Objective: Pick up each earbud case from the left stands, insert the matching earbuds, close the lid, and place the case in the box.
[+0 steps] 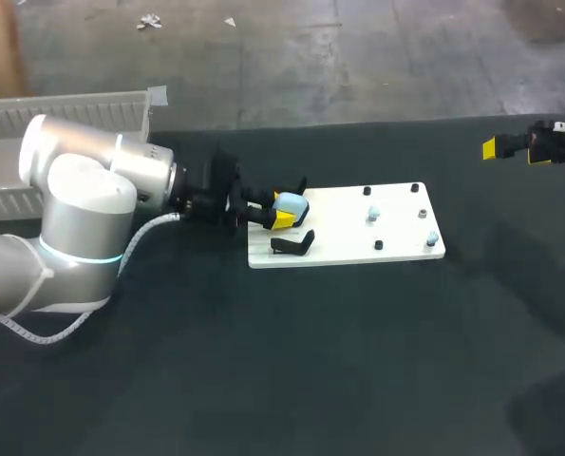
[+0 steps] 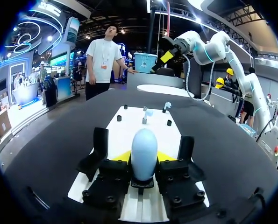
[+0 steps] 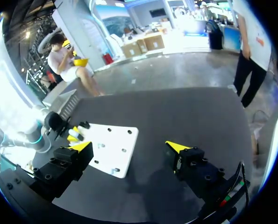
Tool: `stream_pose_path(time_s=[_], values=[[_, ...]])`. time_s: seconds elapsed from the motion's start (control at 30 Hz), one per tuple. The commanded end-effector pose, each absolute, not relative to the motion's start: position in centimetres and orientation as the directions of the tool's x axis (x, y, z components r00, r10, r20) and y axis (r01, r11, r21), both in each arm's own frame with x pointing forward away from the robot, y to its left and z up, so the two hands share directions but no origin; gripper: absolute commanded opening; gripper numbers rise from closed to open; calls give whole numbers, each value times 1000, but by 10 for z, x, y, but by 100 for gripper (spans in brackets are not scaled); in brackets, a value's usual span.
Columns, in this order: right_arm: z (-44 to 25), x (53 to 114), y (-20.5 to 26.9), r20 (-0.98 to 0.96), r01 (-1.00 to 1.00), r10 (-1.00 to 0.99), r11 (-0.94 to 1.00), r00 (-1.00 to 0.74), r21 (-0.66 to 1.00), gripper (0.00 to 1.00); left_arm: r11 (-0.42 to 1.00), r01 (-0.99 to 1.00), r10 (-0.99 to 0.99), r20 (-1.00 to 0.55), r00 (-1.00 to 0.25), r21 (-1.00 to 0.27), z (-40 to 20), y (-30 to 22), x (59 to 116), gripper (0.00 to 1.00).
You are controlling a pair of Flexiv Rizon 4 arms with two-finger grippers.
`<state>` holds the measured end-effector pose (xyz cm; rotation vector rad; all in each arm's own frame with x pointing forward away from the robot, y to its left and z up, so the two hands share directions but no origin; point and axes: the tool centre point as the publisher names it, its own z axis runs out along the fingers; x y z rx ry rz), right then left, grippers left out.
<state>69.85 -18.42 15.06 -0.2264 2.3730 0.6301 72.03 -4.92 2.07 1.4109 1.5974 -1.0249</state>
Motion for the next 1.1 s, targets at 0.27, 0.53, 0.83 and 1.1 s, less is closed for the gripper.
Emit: stream_pose_path(time_s=[0.27,0.53,0.83,1.1], values=[[150,699,-185,-644,-320,1,867,-765,382,100,94,993,376,-921,-102,-72,43,-41,726,0],[150,699,-185,-644,-320,1,867,-765,382,100,148,986,356,-926,-124,-75,73,-37,718,0],[143,693,-121,-631,-414,-94,827,-770,382,100,137,990,359,-930,-82,-34,92,-55,714,0],[135,687,-73,-613,-486,-175,784,-770,386,100,138,990,351,-935,-57,-8,105,-80,720,0]])
